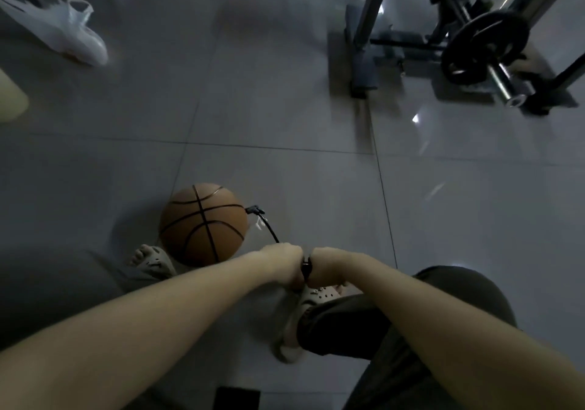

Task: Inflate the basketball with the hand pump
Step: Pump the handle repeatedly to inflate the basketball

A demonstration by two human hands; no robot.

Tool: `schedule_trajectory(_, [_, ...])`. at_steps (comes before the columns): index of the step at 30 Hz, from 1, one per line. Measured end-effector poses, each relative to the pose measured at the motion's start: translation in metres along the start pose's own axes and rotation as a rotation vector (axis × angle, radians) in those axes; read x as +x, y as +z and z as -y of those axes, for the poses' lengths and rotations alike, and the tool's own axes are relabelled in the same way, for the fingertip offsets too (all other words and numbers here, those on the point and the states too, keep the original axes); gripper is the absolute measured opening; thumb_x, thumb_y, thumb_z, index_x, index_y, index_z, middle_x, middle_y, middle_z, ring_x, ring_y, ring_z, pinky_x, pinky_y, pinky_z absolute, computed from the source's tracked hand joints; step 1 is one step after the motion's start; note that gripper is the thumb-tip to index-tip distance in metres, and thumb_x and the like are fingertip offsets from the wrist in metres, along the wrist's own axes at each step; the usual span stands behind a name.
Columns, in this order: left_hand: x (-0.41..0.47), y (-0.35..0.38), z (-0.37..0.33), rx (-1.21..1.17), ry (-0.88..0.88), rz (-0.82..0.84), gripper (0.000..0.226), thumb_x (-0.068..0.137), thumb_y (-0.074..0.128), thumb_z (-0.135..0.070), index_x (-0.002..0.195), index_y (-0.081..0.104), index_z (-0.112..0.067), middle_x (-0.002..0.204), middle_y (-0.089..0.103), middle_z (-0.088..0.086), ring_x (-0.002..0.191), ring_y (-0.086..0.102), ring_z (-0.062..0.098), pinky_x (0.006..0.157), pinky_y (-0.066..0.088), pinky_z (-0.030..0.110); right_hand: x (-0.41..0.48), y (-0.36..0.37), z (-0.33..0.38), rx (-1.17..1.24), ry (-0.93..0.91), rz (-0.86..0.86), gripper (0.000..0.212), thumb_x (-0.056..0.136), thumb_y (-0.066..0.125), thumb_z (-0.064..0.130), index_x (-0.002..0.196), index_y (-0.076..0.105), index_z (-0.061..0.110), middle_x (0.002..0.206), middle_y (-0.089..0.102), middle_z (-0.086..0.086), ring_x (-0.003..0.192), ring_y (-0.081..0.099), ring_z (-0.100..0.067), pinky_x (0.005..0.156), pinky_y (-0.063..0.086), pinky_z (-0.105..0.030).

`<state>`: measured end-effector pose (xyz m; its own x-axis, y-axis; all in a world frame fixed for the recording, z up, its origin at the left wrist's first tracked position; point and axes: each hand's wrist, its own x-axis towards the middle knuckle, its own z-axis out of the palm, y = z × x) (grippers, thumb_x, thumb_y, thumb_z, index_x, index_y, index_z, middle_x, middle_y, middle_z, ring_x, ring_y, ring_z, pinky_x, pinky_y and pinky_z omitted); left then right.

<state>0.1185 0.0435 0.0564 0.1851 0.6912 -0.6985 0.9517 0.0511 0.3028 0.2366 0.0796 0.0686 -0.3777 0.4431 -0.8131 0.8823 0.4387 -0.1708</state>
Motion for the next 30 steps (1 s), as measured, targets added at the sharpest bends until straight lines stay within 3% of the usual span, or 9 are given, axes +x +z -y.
schedule_trajectory(2, [-0.017, -0.021, 0.0, 0.001, 0.011, -0.003, 0.027, 0.085, 0.068, -0.03, 0.067, 0.052, -0.018, 0.066, 0.056, 0.002, 0.061, 0.055, 0.024, 0.056, 0.043, 0.031, -0.022, -0.019, 0.005, 0.02, -0.027, 0.026, 0.022, 0.088, 0.068, 0.026, 0.073, 0.059, 0.012, 0.063, 0.055, -0.002, 0.052, 0.053, -0.019, 0.044, 0.045, -0.026])
schedule_trajectory(6, [-0.045, -0.085, -0.01, -0.097, -0.009, 0.01, 0.012, 0.082, 0.069, -0.021, 0.074, 0.066, -0.012, 0.063, 0.06, 0.005, 0.056, 0.055, 0.023, 0.052, 0.044, 0.032, -0.055, -0.08, 0.007, 0.061, -0.028, -0.003, 0.016, 0.089, 0.068, 0.023, 0.087, 0.066, 0.008, 0.067, 0.055, -0.004, 0.053, 0.05, -0.018, 0.053, 0.047, -0.029])
schedule_trajectory(9, [-0.038, -0.105, -0.02, -0.133, -0.035, -0.056, 0.012, 0.083, 0.068, -0.017, 0.074, 0.064, -0.012, 0.06, 0.056, 0.003, 0.051, 0.051, 0.02, 0.048, 0.041, 0.028, -0.056, -0.103, 0.0, 0.041, -0.031, -0.093, 0.017, 0.085, 0.069, 0.02, 0.072, 0.062, 0.011, 0.056, 0.052, -0.002, 0.044, 0.045, -0.016, 0.048, 0.043, -0.026])
schedule_trajectory(13, [-0.005, -0.071, -0.01, -0.01, -0.016, -0.069, 0.017, 0.089, 0.065, -0.018, 0.074, 0.057, -0.016, 0.074, 0.062, 0.004, 0.061, 0.057, 0.02, 0.053, 0.047, 0.03, -0.015, -0.067, -0.005, -0.013, -0.038, -0.095, 0.013, 0.092, 0.063, 0.024, 0.087, 0.065, 0.011, 0.072, 0.057, -0.001, 0.063, 0.055, -0.016, 0.062, 0.049, -0.028])
schedule_trajectory(17, [0.032, -0.032, 0.009, 0.002, 0.02, -0.107, 0.021, 0.087, 0.062, -0.02, 0.069, 0.05, -0.018, 0.073, 0.059, 0.005, 0.066, 0.059, 0.025, 0.054, 0.045, 0.032, 0.029, -0.03, -0.02, 0.009, -0.036, -0.152, 0.021, 0.091, 0.06, 0.036, 0.09, 0.056, 0.016, 0.075, 0.053, 0.001, 0.081, 0.063, -0.022, 0.081, 0.058, -0.037])
schedule_trajectory(21, [0.049, 0.009, 0.015, -0.005, 0.037, -0.056, 0.02, 0.088, 0.059, -0.022, 0.07, 0.052, -0.018, 0.071, 0.057, 0.001, 0.071, 0.064, 0.026, 0.061, 0.054, 0.036, 0.051, 0.012, -0.024, 0.013, 0.01, -0.104, 0.019, 0.092, 0.055, 0.036, 0.094, 0.057, 0.017, 0.087, 0.058, -0.002, 0.087, 0.063, -0.026, 0.077, 0.054, -0.036])
schedule_trajectory(26, [0.04, 0.024, 0.022, 0.018, 0.043, -0.059, 0.02, 0.089, 0.058, -0.024, 0.072, 0.051, -0.017, 0.072, 0.052, -0.001, 0.071, 0.056, 0.025, 0.06, 0.043, 0.033, 0.045, 0.024, -0.013, 0.018, 0.004, -0.151, 0.028, 0.09, 0.057, 0.036, 0.109, 0.062, 0.016, 0.111, 0.065, -0.008, 0.1, 0.064, -0.03, 0.079, 0.052, -0.036])
schedule_trajectory(28, [0.02, 0.024, 0.02, 0.022, 0.029, -0.047, 0.016, 0.09, 0.059, -0.025, 0.078, 0.052, -0.017, 0.077, 0.053, 0.0, 0.074, 0.057, 0.025, 0.061, 0.043, 0.033, 0.026, 0.023, 0.001, -0.024, 0.007, -0.119, 0.02, 0.092, 0.058, 0.033, 0.103, 0.059, 0.017, 0.107, 0.064, -0.007, 0.094, 0.062, -0.028, 0.08, 0.051, -0.036])
schedule_trajectory(30, [0.008, 0.02, 0.018, 0.027, 0.036, 0.031, 0.021, 0.09, 0.06, -0.023, 0.072, 0.049, -0.018, 0.072, 0.052, 0.0, 0.073, 0.058, 0.026, 0.06, 0.044, 0.034, 0.015, 0.024, 0.011, -0.021, 0.063, -0.051, 0.019, 0.092, 0.061, 0.029, 0.085, 0.051, 0.014, 0.088, 0.056, -0.006, 0.087, 0.057, -0.027, 0.077, 0.048, -0.035])
